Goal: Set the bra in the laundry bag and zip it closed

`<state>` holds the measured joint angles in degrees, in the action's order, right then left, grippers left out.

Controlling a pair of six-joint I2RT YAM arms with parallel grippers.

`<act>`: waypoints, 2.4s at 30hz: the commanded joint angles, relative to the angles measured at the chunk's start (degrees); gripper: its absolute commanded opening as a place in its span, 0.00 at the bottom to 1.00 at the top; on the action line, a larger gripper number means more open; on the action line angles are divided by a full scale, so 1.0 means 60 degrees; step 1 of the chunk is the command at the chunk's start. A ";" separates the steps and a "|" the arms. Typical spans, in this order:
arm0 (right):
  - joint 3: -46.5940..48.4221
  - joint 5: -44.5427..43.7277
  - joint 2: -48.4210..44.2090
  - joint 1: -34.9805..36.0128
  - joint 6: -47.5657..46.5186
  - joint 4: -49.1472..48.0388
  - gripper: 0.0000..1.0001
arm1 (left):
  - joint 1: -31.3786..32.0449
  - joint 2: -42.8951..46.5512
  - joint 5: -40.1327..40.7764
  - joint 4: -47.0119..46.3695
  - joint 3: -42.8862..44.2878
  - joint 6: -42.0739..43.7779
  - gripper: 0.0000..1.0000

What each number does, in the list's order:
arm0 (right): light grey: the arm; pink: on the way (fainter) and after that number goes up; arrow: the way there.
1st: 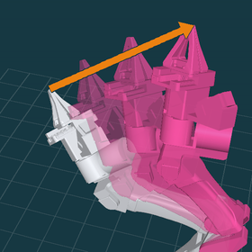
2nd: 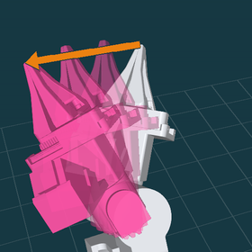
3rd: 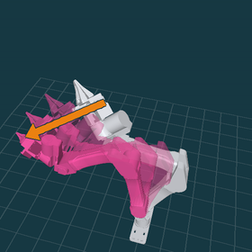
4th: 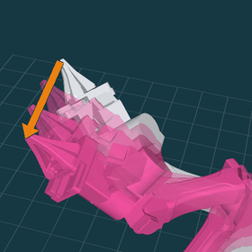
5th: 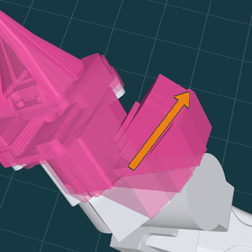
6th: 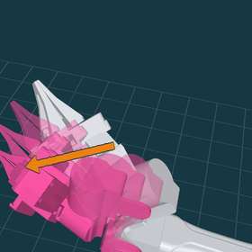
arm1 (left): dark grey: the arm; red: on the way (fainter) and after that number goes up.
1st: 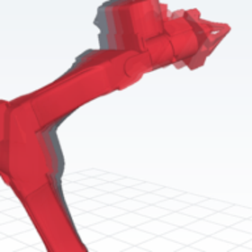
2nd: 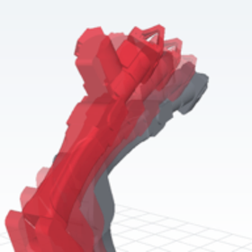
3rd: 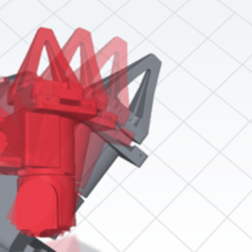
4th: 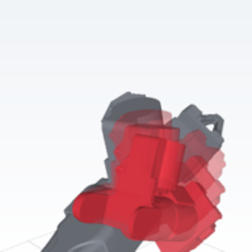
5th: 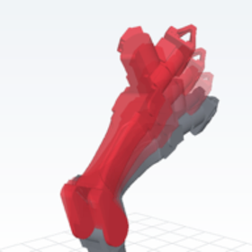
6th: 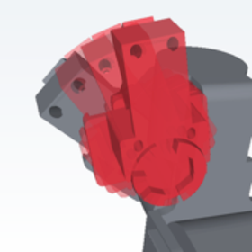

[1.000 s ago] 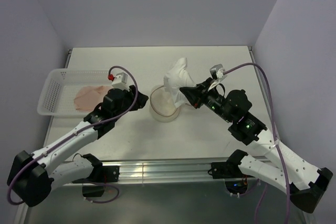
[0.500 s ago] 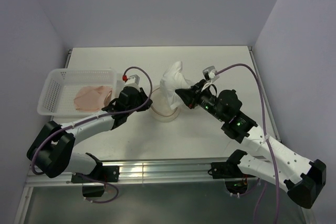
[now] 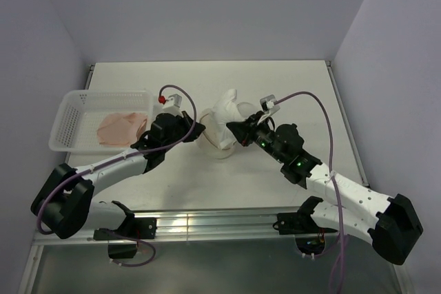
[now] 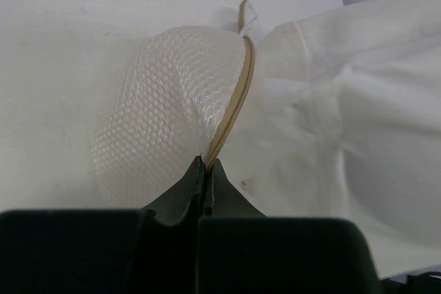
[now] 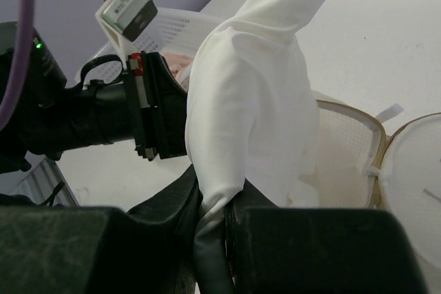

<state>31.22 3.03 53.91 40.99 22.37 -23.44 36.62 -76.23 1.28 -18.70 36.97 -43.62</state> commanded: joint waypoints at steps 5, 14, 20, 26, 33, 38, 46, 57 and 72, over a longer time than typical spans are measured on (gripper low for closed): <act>-0.0427 0.0110 0.0535 -0.0035 0.0139 -0.1264 0.00 | 0.0034 0.0502 -0.1003 -0.1527 -0.0039 -0.0655 0.00; -0.0181 0.0549 0.1663 -0.0050 -0.0066 -0.0781 0.00 | 0.0034 0.0195 -0.1736 -0.1747 0.0107 -0.0452 0.00; 0.0755 0.1267 0.3140 -0.0050 -0.0475 0.0390 0.00 | 0.0034 0.0239 -0.1737 -0.1557 0.0298 -0.0041 0.00; 0.1226 0.2260 0.3422 -0.0021 -0.0900 0.1210 0.00 | 0.0034 0.0268 -0.1063 -0.0796 0.0415 0.0603 0.00; 0.1665 0.3494 0.3685 0.0184 -0.1853 0.2631 0.00 | 0.0034 -0.0113 -0.1340 -0.0574 0.0840 0.0912 0.02; 0.2456 0.2970 0.4476 0.0184 -0.1679 0.3188 0.00 | 0.0311 0.0018 -0.1854 -0.0721 0.0870 0.1219 0.01; 0.3161 0.1109 0.5048 -0.0152 -0.0317 0.2824 0.00 | 0.0576 0.0795 -0.1941 -0.0794 -0.0038 0.0956 0.00; 0.2443 0.0007 0.4887 -0.0620 0.1237 0.2369 0.00 | 0.0605 0.0796 -0.2190 -0.0399 -0.0156 0.1029 0.00; 0.2224 -0.1207 0.5048 -0.0607 0.3184 0.0847 0.00 | 0.0957 0.0107 -0.1986 -0.0252 0.0020 0.0665 0.00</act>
<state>45.63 1.06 84.79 37.69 36.95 -10.59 41.41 -75.88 -9.30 -19.00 36.12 -37.58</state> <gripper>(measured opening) 0.166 0.019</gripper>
